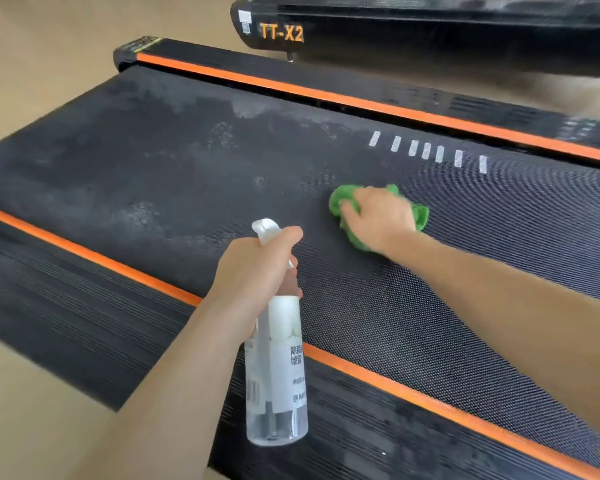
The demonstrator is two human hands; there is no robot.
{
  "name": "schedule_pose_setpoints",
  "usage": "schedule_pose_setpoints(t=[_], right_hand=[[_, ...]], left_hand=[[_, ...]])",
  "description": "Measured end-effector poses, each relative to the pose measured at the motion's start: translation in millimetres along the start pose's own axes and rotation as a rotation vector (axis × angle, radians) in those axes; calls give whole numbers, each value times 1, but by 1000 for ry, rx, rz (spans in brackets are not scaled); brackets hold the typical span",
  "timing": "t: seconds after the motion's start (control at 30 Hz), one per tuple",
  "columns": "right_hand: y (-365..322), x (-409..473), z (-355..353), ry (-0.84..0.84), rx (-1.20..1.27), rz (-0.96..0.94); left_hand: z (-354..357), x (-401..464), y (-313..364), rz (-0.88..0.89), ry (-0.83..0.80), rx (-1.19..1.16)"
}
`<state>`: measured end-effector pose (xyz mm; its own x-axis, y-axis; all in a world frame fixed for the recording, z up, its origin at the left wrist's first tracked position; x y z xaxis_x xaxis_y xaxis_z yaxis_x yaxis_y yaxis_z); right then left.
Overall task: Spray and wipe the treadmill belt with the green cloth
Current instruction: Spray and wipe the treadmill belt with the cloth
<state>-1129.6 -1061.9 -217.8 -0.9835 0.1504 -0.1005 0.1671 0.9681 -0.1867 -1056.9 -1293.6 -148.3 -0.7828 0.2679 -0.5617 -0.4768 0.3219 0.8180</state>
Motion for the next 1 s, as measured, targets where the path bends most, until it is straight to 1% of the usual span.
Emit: schedule_pose_setpoints(t=[0.07,0.13,0.17,0.23,0.27,0.3,0.33,0.43,0.47,0.5,0.53,0.57,0.67,0.77,0.8,0.87,0.9,0.93,0.97,1.0], right_hand=[[-22,-65,7,5,31,-189],[-39,-129,14,-46,59,-428],[-41,-148,18,-75,58,-535],[-30,-148,18,-107,1,-693],[-22,-134,16,-94,-57,-730],[-9,-112,14,-53,-113,-712],[4,-84,8,3,-146,-617],[57,-7,-11,86,-106,-90],[65,6,-12,99,-86,37],[63,12,-13,92,-85,98],[57,7,-13,75,-74,112],[49,-7,-11,45,-60,82],[18,-89,3,0,-74,-143],[-3,-168,8,-92,-15,-463],[-2,-181,10,-115,-16,-569],[5,-174,9,-124,-90,-733],[8,-160,8,-110,-133,-762],[11,-138,7,-80,-165,-726],[12,-110,5,-38,-162,-627],[15,-81,1,3,-136,-484]], left_hand=[[6,4,2,-2,-14,-12],[12,7,3,-7,-29,-35],[14,7,3,-10,-38,-42],[19,6,2,-16,-51,-46],[20,6,1,-19,-50,-45],[20,5,0,-19,-53,-40],[19,5,-1,-18,-56,-41],[18,0,-5,-26,-68,-44],[18,0,-5,-25,-70,-42],[17,0,-4,-23,-74,-41],[18,-1,-3,-26,-77,-39],[20,-1,-3,-29,-83,-34],[24,-1,1,-37,-117,-6],[28,0,1,-36,-161,21],[30,-1,0,-41,-179,27],[32,-3,-2,-54,-206,41],[32,-3,-3,-59,-215,53],[33,-4,-3,-59,-219,65],[32,-5,-5,-58,-215,71],[31,-5,-5,-57,-214,76]])
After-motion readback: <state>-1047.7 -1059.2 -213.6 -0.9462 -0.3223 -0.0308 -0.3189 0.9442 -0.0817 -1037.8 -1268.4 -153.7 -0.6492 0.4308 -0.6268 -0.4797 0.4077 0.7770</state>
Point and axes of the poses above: each hand's wrist, its own x-axis towards the middle knuckle, its own z-axis out of the palm, y = z × x, the point moved 4 cm from there along x, towards the middle knuckle, and after that the axes turned 15 degrees about -y, right-handed, at the moved point
